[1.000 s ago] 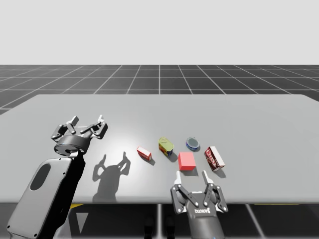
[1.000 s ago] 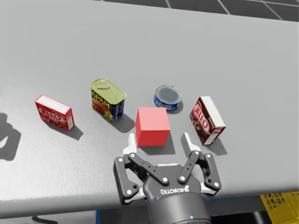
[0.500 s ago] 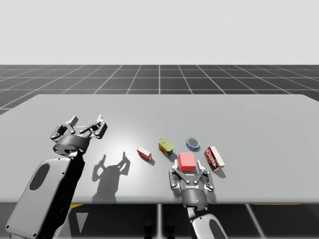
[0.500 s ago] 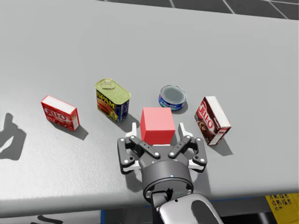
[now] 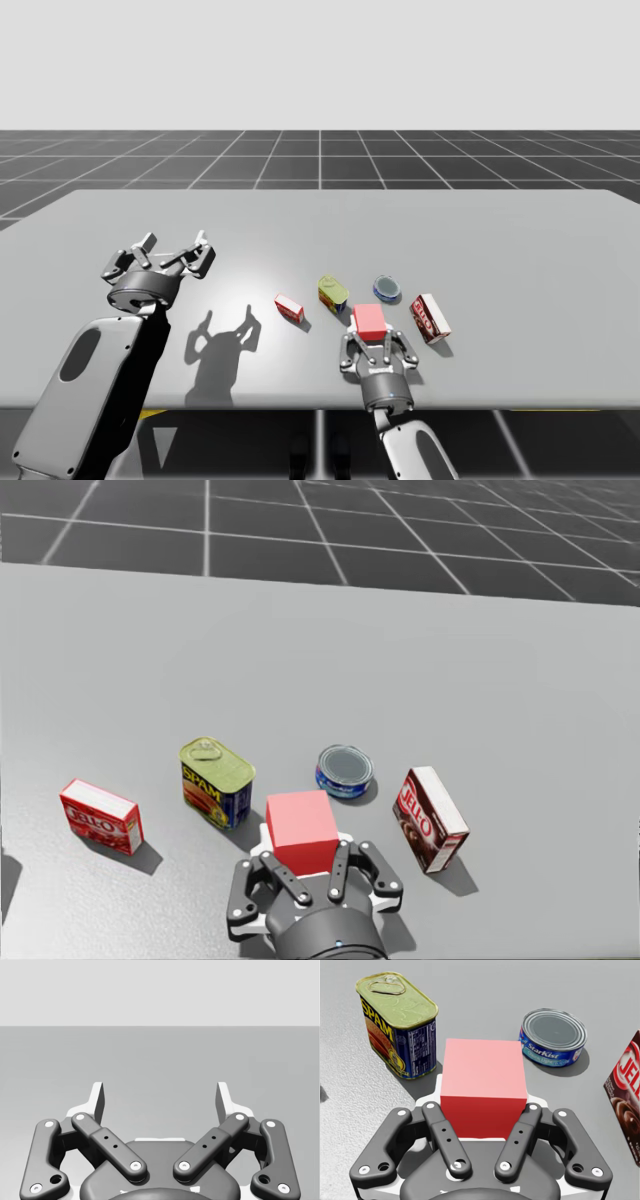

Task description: Find the red cube and pick it up.

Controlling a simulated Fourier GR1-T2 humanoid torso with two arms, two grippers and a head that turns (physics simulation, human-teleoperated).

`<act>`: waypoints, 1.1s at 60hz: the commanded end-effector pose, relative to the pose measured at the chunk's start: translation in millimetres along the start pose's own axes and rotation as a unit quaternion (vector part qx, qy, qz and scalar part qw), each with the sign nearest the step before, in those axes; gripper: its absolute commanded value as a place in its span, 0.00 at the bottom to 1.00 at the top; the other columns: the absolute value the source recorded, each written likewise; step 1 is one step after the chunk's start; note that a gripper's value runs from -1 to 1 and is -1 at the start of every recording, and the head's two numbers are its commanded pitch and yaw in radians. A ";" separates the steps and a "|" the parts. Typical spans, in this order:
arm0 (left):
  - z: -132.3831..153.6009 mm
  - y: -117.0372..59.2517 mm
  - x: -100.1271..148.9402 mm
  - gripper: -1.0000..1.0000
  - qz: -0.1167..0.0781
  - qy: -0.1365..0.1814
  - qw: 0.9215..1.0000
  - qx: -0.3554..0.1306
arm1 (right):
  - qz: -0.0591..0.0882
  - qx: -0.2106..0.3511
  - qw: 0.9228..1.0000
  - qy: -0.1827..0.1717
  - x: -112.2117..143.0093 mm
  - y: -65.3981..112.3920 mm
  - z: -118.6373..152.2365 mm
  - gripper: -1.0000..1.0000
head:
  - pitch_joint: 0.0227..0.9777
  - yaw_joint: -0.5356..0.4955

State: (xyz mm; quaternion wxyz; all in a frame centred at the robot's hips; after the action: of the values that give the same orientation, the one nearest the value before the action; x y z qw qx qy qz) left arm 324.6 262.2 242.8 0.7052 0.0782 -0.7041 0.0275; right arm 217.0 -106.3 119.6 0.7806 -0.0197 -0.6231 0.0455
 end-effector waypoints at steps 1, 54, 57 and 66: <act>-0.3 -0.2 -0.6 0.00 -0.003 0.000 1.000 0.002 | -0.005 -0.051 0.998 0.020 -11.4 -9.9 0.4 1.00 | 0.64 0.28; -0.8 1.9 0.6 0.00 0.004 -0.001 1.000 0.003 | -0.025 -0.050 0.989 -0.137 118.6 -39.5 25.6 1.00 | 0.46 0.26; -0.9 2.1 0.7 0.00 0.004 -0.002 1.000 0.003 | -0.027 -0.052 0.986 -0.158 135.3 -42.9 30.1 1.00 | 0.46 0.26; -1.0 2.6 0.4 0.00 0.001 0.000 1.000 0.003 | -0.025 -0.053 0.971 -0.234 186.6 -46.0 53.9 1.00 | 0.47 0.27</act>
State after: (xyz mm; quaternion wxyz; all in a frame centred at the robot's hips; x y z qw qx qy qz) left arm 325.3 263.8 243.5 0.7042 0.0781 -0.7050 0.0312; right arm 206.4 -125.3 250.6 0.6754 0.0002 -0.7360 0.0451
